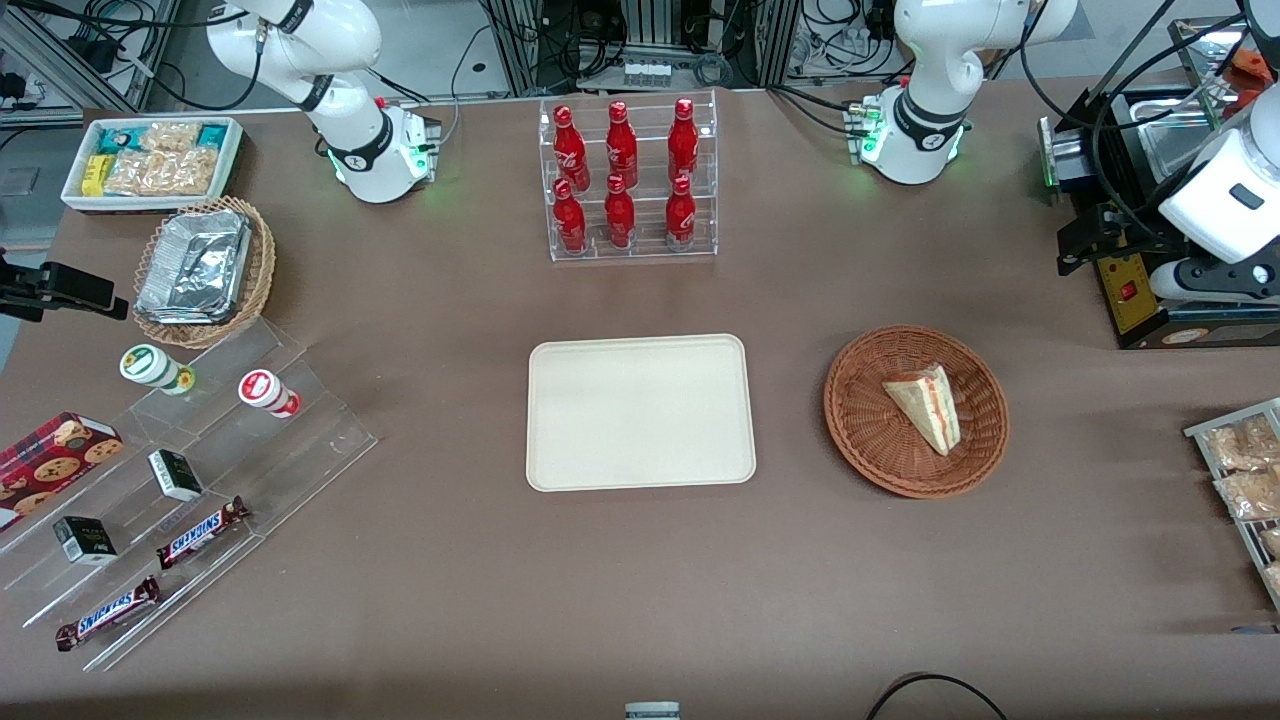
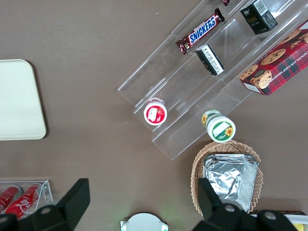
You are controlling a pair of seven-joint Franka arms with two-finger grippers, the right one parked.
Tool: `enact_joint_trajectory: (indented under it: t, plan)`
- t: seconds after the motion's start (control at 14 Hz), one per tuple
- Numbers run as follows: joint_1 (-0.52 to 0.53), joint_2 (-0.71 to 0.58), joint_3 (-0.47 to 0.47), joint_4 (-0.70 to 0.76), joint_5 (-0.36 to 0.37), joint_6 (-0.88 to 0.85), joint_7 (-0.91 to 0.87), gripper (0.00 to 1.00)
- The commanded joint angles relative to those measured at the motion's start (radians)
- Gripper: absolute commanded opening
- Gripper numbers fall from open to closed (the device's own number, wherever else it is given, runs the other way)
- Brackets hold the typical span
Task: Place sandwich from basket to tray
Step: 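Move the left gripper over the wrapped sandwich in the wicker basket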
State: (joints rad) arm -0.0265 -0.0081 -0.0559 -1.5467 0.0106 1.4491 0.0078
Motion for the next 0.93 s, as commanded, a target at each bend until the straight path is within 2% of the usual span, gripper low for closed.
enact_joint_trajectory:
  t: [0.0,0.14,0.29,0.5,0.86]
  plan:
    - [-0.012,0.005,0.001,0.01,0.015,-0.01,0.014,1.0]
    - [-0.012,0.014,0.001,0.001,0.008,-0.003,0.009,1.0]
    - [-0.012,0.024,0.001,-0.071,0.008,0.045,0.003,1.0]
    - [-0.012,-0.018,0.001,-0.277,0.009,0.236,-0.003,1.0]
    - [-0.012,-0.024,0.001,-0.525,0.009,0.541,-0.011,1.0]
